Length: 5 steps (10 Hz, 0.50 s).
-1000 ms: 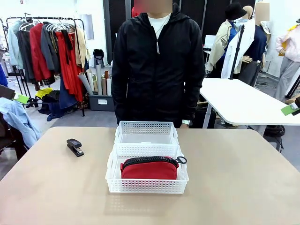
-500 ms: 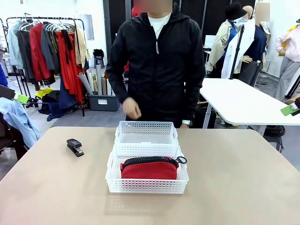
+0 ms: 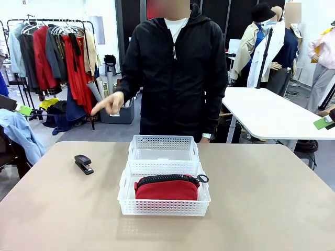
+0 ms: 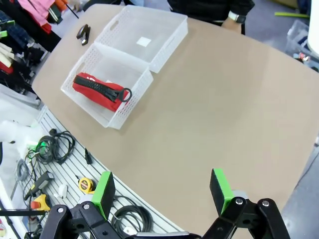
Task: Distribute items into two baskets.
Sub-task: Pick up the Stapler that the person points to.
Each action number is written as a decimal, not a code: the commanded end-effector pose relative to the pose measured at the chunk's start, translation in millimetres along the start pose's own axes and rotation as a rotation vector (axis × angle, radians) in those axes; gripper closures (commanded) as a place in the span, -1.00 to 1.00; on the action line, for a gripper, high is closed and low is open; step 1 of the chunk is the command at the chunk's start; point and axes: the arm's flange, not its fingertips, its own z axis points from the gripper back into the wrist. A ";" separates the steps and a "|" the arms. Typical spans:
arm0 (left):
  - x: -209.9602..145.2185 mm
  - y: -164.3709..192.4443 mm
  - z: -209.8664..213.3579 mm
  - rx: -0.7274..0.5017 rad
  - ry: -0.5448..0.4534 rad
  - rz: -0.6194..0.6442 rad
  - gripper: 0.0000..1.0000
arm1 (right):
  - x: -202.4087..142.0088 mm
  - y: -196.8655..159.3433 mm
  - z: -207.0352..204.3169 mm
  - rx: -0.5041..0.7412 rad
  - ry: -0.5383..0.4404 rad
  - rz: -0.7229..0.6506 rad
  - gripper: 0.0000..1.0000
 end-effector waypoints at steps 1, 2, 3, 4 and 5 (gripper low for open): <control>-0.5 0.4 -0.9 -0.014 -0.010 -0.006 -1.00 | 2.0 0.7 1.5 -0.003 0.003 0.001 -1.00; -0.5 0.4 -0.9 -0.014 -0.010 -0.006 -1.00 | 2.0 0.7 1.5 -0.003 0.003 0.001 -1.00; -0.5 0.4 -0.9 -0.014 -0.010 -0.006 -1.00 | 2.0 0.7 1.5 -0.003 0.003 0.001 -1.00; -0.5 0.4 -0.9 -0.014 -0.010 -0.006 -1.00 | 2.0 0.7 1.5 -0.003 0.003 0.001 -1.00; -0.5 0.4 -0.9 -0.014 -0.010 -0.006 -1.00 | 2.0 0.7 1.5 -0.003 0.003 0.001 -1.00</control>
